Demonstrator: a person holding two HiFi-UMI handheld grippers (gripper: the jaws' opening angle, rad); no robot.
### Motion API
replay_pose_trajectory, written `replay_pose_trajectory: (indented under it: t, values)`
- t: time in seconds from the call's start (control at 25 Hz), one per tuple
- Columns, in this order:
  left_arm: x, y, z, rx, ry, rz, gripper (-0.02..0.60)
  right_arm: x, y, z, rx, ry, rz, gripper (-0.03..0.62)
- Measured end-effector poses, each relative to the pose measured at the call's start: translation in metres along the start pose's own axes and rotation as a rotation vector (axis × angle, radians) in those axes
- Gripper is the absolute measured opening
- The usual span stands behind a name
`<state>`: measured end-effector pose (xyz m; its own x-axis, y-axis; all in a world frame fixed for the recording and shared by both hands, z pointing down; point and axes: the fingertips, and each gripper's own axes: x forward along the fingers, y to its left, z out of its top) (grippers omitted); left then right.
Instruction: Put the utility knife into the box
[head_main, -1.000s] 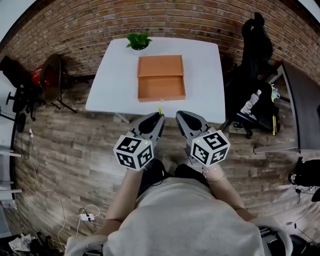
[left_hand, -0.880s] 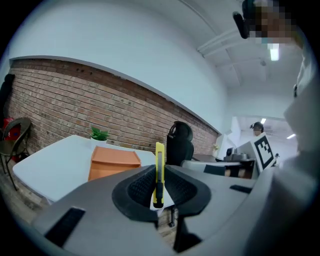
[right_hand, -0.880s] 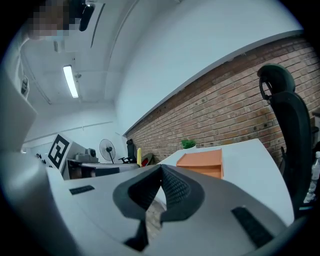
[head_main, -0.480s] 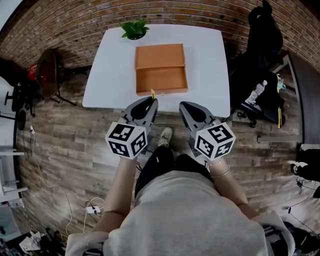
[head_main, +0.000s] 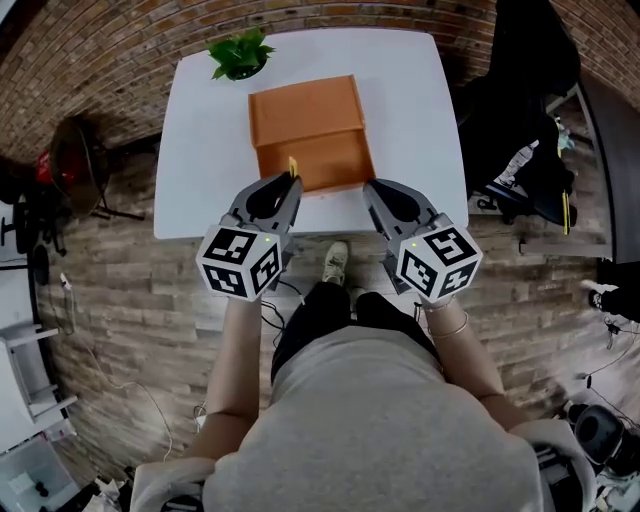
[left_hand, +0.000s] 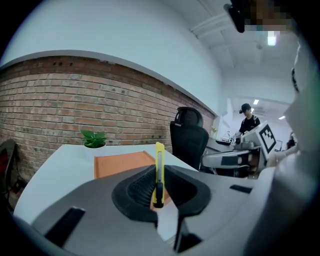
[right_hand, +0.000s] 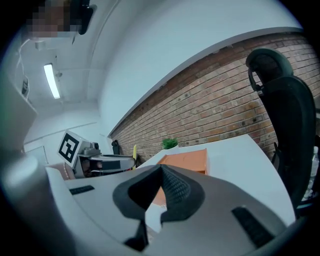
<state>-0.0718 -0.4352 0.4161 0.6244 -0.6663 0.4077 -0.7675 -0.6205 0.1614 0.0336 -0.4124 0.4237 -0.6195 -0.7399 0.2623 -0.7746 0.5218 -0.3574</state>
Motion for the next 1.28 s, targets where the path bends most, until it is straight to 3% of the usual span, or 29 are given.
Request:
replay_pose_trajectory:
  t: [0.16,0.4,0.6,0.96,1.28]
  values:
    - [0.027,0.017,0.003,0.026,0.048,-0.047,0.049,0.02,-0.019,0.005,0.015,0.005,-0.034,-0.002]
    - [0.068,0.028,0.004,0.166,0.138,-0.116,0.049,0.043,-0.038,0.001,0.051,0.023,-0.078,-0.002]
    - [0.095,0.03,-0.004,0.233,0.193,-0.183,0.049,0.055,-0.051,-0.004,0.07,0.032,-0.105,-0.002]
    - [0.124,0.043,-0.054,0.557,0.438,-0.219,0.049,0.059,-0.072,-0.008,0.118,0.029,-0.17,-0.002]
    - [0.138,0.039,-0.1,0.645,0.625,-0.312,0.049,0.06,-0.082,-0.016,0.154,0.037,-0.215,-0.002]
